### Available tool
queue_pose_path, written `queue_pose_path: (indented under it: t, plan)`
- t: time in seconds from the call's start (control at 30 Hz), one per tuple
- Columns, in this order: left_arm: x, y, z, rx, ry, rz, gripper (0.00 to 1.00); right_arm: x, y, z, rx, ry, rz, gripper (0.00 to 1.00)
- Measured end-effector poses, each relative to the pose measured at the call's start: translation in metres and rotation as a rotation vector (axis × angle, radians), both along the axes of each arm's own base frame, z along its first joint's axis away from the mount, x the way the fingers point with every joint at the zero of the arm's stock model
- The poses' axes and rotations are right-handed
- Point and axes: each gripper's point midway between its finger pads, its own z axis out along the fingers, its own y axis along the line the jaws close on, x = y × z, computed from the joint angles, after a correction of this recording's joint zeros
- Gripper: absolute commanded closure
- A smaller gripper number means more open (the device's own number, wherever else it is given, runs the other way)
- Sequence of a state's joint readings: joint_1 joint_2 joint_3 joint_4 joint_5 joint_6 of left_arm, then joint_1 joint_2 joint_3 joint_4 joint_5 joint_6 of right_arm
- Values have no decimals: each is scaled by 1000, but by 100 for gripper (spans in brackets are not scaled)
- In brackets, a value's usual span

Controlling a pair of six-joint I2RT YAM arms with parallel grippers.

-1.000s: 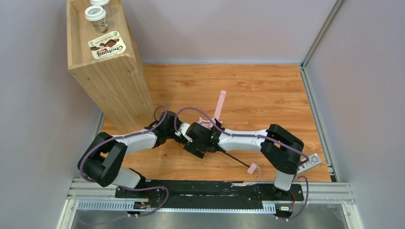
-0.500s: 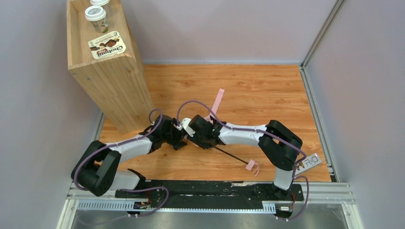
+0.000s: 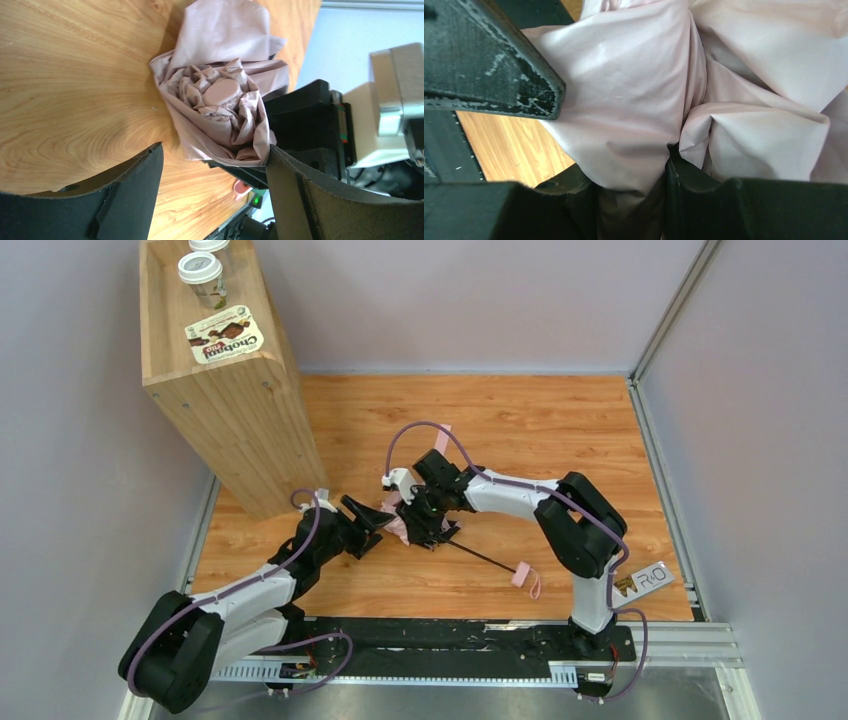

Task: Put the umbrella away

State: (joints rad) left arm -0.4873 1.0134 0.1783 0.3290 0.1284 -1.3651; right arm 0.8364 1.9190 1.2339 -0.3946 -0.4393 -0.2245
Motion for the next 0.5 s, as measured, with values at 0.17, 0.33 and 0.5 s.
queue_pose_path:
  t: [0.17, 0.33, 0.5]
  plan:
    - [-1, 3, 8, -68, -62, 32, 19, -5, 6, 2, 59, 75, 28, 100]
    - [1, -1, 18, -97, -88, 22, 19, -3, 6, 3, 101, 140, 25, 100]
    - [2, -1, 4, -84, 22, 50, 19, -2, 6, 5, 115, 168, 22, 100]
